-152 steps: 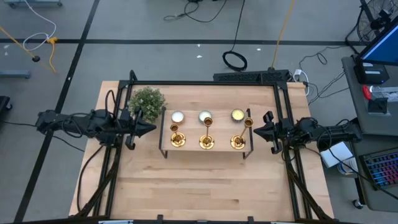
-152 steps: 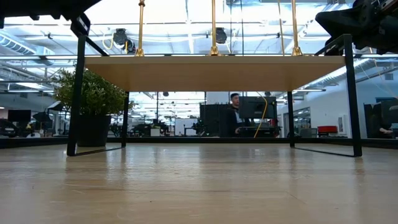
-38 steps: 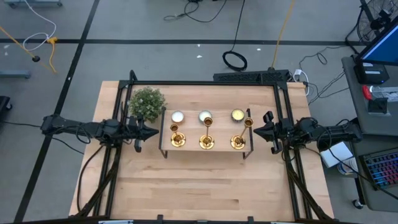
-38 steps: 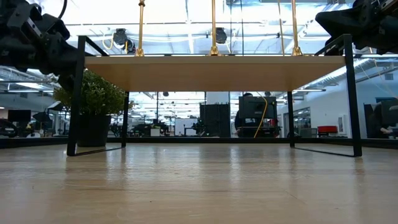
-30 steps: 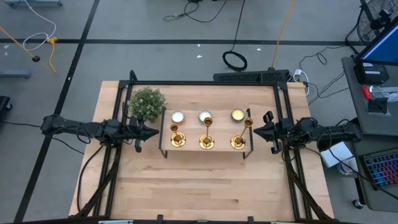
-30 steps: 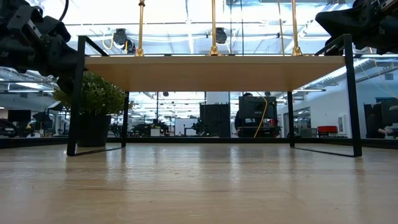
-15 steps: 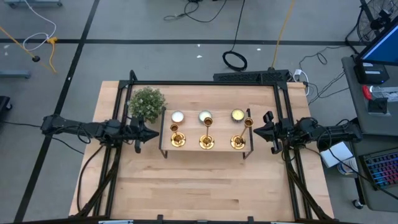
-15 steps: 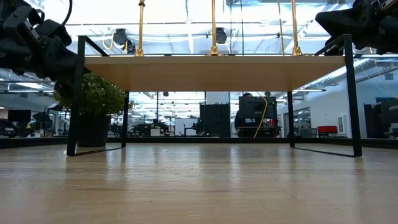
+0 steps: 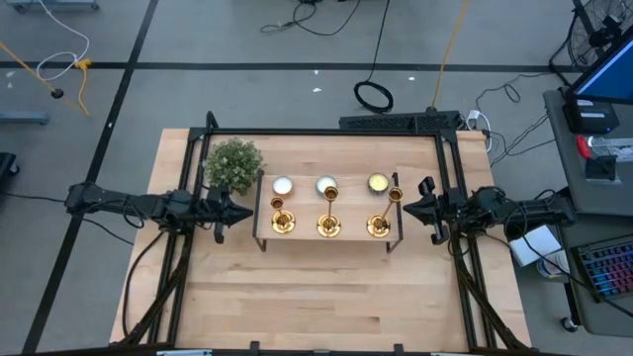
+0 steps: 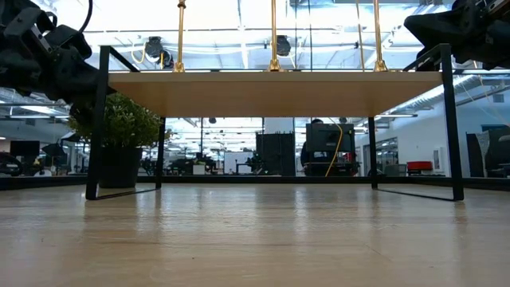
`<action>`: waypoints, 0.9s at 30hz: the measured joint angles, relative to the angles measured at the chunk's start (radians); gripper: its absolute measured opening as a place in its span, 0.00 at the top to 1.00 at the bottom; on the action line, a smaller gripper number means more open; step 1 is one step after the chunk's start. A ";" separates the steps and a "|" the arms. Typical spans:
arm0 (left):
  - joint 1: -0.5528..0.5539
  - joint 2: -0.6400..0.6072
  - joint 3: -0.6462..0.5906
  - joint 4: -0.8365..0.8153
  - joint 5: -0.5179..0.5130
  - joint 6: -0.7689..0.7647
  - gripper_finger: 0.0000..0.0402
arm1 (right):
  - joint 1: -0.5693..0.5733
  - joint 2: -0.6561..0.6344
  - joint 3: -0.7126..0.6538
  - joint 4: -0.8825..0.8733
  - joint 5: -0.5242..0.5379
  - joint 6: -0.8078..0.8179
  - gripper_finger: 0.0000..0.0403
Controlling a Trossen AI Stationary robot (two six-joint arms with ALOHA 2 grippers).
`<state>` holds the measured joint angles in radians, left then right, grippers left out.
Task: Pick & Place candle stick holders
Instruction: Return to Home Position
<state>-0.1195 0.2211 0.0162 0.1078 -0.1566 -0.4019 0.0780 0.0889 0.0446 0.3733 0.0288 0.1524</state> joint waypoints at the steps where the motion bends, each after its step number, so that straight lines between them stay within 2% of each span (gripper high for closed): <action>1: 0.000 0.000 0.000 0.000 0.000 0.000 0.95 | 0.000 0.000 0.000 0.000 0.000 0.000 0.99; 6: 0.000 0.000 0.000 0.000 0.000 0.000 0.92 | 0.000 0.000 0.000 0.000 0.000 0.000 0.99; 27: 0.000 0.000 0.000 0.001 -0.001 0.001 0.92 | 0.000 0.000 0.000 0.000 0.000 0.000 0.99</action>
<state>-0.1192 0.2211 0.0162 0.1083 -0.1574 -0.4010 0.0784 0.0887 0.0445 0.3733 0.0288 0.1524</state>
